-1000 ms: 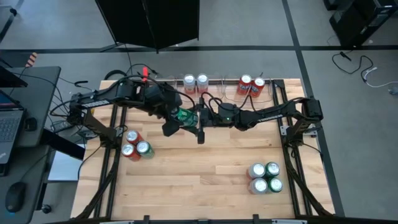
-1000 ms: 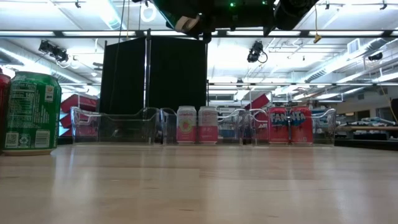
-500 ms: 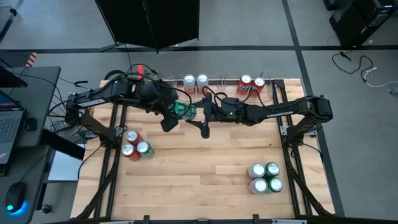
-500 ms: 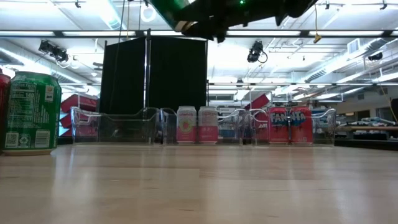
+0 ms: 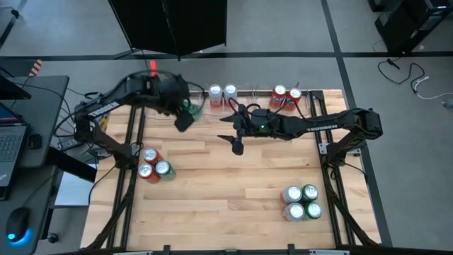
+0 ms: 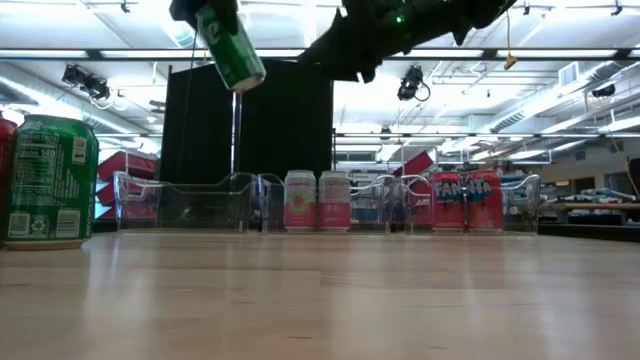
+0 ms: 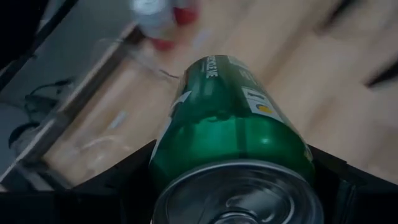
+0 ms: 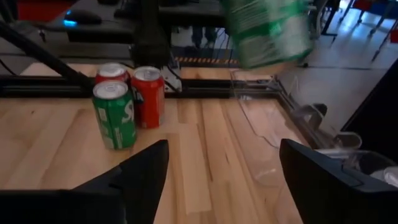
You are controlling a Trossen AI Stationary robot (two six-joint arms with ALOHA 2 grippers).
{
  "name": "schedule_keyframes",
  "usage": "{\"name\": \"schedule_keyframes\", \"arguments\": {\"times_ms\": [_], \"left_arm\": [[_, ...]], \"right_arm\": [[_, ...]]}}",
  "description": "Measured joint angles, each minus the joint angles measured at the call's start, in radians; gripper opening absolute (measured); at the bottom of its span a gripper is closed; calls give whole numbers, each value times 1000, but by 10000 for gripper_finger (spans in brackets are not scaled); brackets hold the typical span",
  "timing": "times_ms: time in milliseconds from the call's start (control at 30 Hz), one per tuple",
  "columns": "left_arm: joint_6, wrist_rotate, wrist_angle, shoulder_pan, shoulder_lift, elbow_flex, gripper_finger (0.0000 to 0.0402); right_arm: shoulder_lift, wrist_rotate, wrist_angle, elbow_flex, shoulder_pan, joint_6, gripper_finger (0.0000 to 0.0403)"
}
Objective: Sort soda cans
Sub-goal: Put the green soda can in the top left transparent bin
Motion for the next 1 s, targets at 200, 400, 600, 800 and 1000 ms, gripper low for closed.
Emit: {"name": "schedule_keyframes", "arguments": {"times_ms": [200, 400, 600, 800, 1000], "left_arm": [[47, 8, -21, 184, 0, -40, 293], [116, 20, 9, 383, 0, -170, 293], [186, 92, 101, 556, 0, -355, 293], [237, 113, 209, 716, 0, -516, 293], [282, 157, 306, 834, 2, -611, 293]], "right_arm": [[1, 0, 63, -64, -1, 37, 282], [1, -1, 162, -137, -1, 72, 272], [1, -2, 211, -175, 0, 94, 265], [2, -2, 218, -184, 5, 95, 264], [2, -3, 218, -184, 23, 95, 263]]}}
